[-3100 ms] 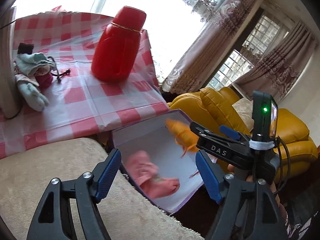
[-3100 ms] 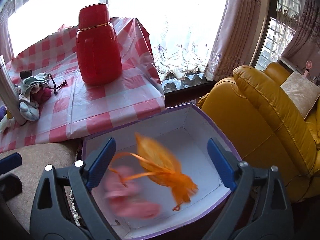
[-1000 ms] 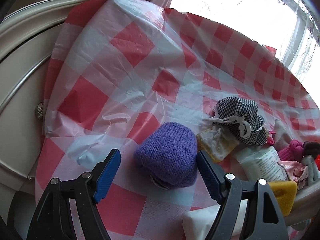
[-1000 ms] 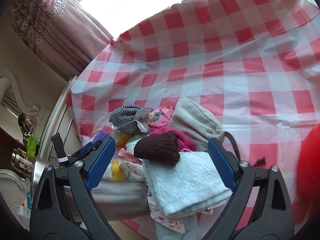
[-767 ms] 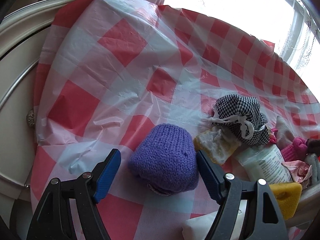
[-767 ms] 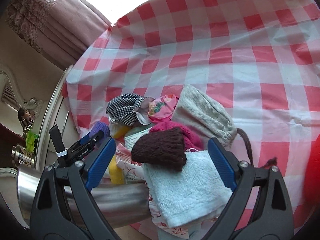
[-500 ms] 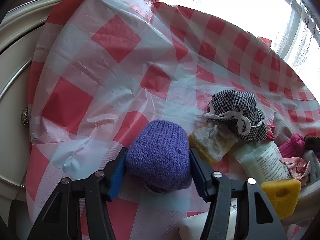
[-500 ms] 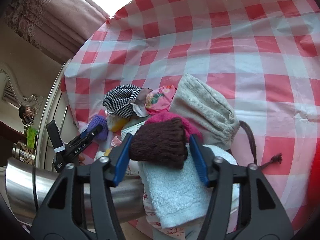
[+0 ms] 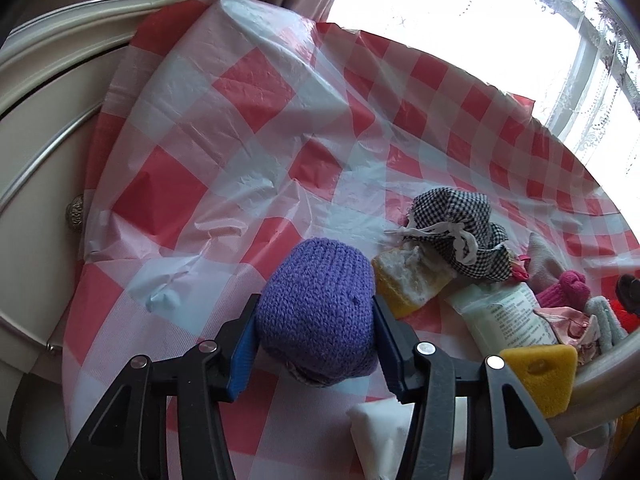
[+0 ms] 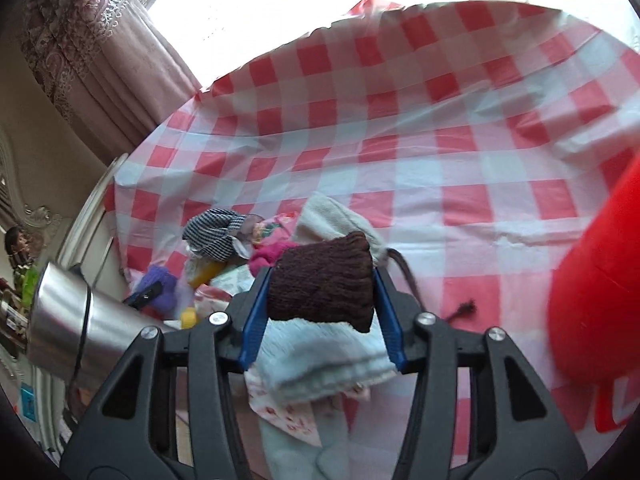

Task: Organize soft objects
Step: 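Grasp the purple knit hat with the left tool while the right tool grasps the brown knit hat, then carry both hats to the white box and open both tools to release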

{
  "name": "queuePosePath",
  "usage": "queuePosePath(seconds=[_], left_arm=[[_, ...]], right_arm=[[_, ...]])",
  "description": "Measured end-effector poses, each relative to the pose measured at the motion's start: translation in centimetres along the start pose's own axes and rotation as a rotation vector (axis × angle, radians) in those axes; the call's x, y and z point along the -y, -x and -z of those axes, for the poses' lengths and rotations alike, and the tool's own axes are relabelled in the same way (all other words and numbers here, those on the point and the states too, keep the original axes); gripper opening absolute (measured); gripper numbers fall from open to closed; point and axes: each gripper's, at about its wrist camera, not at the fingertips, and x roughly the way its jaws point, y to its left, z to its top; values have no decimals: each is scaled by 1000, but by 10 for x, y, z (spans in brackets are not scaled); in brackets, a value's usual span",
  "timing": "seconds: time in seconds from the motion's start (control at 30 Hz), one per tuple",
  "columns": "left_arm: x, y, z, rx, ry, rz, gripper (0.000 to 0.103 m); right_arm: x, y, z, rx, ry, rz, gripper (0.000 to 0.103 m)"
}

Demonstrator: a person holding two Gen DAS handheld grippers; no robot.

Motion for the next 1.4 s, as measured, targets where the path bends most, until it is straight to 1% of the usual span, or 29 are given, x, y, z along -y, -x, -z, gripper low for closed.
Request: queuePosePath(seconds=[0.1,0.3,0.5,0.63,0.83,0.97,1.2,1.4], left_arm=[[1,12,5,18,2,0,53],[7,43,25,48,-7,9,53],[13,81,47,86,-8,41,53],[26,109,64,99,-30,86,53],[63,145,93,104,-96,186,53],[91,161,111,79,-139,276,53],[157,178,145,-12,-227,447,53],[221,185,178,-94,-341,559,54]], right_arm=[[3,14,17,16,9,47,53],[12,44,61,39,8,128,53],[24,74,104,39,11,190,53],[40,100,131,43,-13,235,53],[65,137,163,51,-54,312,53],[81,156,181,54,-82,354,53],[104,187,211,65,-108,446,53],[118,210,225,86,-116,510,53]])
